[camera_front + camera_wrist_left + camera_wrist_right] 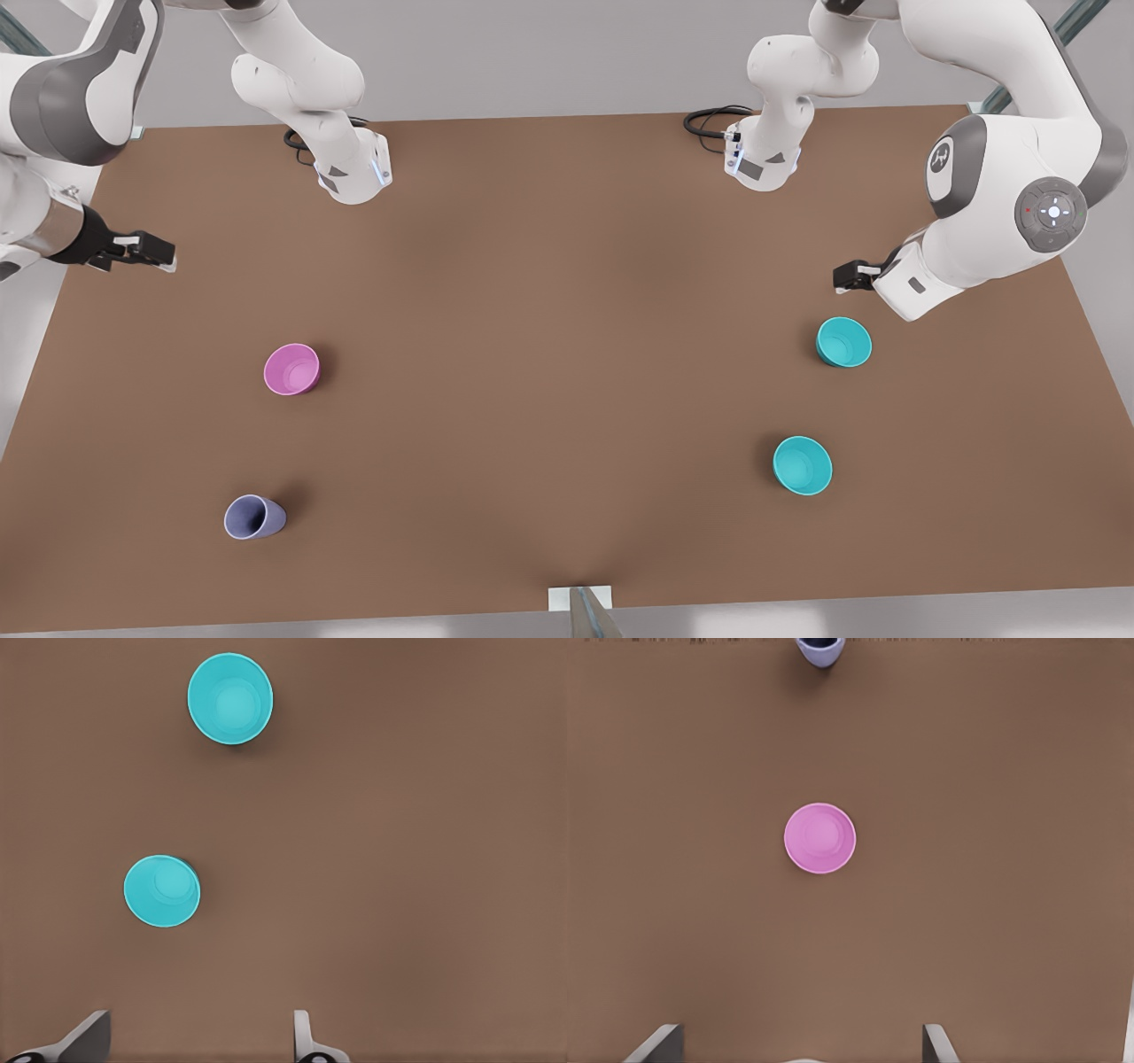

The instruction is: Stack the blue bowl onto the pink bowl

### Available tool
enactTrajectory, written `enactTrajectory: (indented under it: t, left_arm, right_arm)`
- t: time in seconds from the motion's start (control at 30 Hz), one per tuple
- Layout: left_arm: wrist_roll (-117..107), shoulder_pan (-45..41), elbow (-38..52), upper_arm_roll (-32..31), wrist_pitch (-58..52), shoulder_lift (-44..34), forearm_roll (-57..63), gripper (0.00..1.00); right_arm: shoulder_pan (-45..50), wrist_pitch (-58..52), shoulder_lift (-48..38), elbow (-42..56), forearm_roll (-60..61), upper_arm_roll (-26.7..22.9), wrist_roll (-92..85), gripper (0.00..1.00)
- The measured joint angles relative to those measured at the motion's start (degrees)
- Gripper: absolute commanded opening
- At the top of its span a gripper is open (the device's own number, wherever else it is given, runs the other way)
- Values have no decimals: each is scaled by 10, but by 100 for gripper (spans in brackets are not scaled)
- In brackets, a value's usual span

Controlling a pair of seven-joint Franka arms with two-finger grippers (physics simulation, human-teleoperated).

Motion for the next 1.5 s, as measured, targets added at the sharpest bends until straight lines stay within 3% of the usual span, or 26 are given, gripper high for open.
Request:
enactTrajectory:
  t: [0.1,0.3,0.5,0.67,1.1,1.47,1.5]
  left_arm:
    - [0,0,0,0,-1,0,0,100]
    - [1,0,0,0,-3,0,0,100]
    - [2,0,0,0,-3,2,0,100]
    - [2,0,0,0,-3,3,0,100]
    - [2,0,0,0,-4,5,-1,100]
    - [1,0,0,-1,-5,5,-1,100]
    - [1,0,3,-1,-5,6,-2,100]
  right_arm:
    - [-3,1,8,0,-4,1,0,100]
    - [-9,28,175,-41,-12,0,1,100]
    - [-65,175,181,-183,5,-1,3,100]
    - [-92,255,225,-212,48,-1,10,100]
    - [-94,499,230,-336,91,-1,0,100]
    - [-89,556,242,-380,148,6,-5,100]
    - [-89,553,242,-379,151,7,-5,91]
